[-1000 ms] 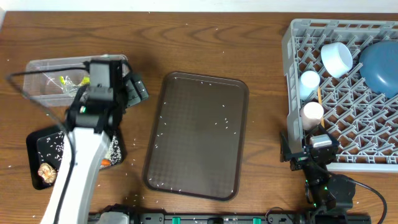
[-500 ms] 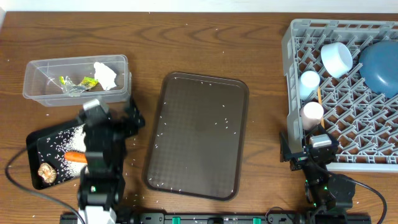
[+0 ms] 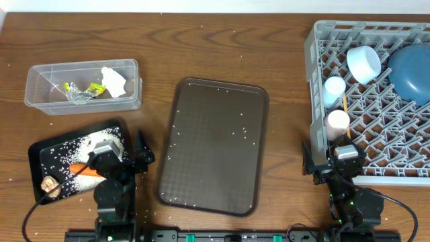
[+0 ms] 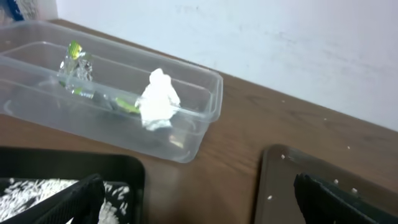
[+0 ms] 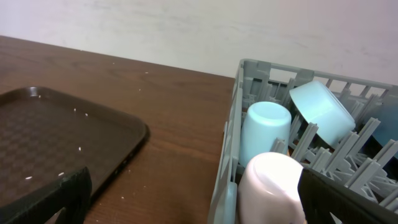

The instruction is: Sort waste into correct bins and load items into the dishwasher rack

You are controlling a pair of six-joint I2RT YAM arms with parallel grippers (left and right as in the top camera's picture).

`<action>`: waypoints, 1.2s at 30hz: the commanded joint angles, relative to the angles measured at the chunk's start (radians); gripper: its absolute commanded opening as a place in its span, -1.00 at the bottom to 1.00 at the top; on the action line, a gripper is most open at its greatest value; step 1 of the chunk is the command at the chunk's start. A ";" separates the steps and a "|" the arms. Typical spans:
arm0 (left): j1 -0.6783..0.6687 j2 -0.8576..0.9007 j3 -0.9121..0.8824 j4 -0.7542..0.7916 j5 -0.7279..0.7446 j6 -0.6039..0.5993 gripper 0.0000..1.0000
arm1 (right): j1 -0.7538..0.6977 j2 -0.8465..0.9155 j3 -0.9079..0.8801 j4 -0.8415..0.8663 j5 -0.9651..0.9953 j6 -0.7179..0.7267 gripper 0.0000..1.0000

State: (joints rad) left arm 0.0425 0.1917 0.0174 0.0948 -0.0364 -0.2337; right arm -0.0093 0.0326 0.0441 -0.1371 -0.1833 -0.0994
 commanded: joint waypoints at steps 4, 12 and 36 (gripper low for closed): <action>0.007 -0.089 -0.013 -0.072 0.003 0.066 0.95 | -0.003 0.000 -0.004 0.000 -0.001 -0.010 0.98; 0.007 -0.191 -0.013 -0.163 0.011 0.095 0.96 | -0.003 0.000 -0.004 0.000 -0.001 -0.010 0.98; 0.007 -0.186 -0.013 -0.166 0.022 0.095 0.96 | -0.003 0.000 -0.004 0.000 -0.001 -0.010 0.99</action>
State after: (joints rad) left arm 0.0448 0.0109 0.0181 -0.0246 -0.0055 -0.1558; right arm -0.0093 0.0326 0.0441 -0.1371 -0.1833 -0.0990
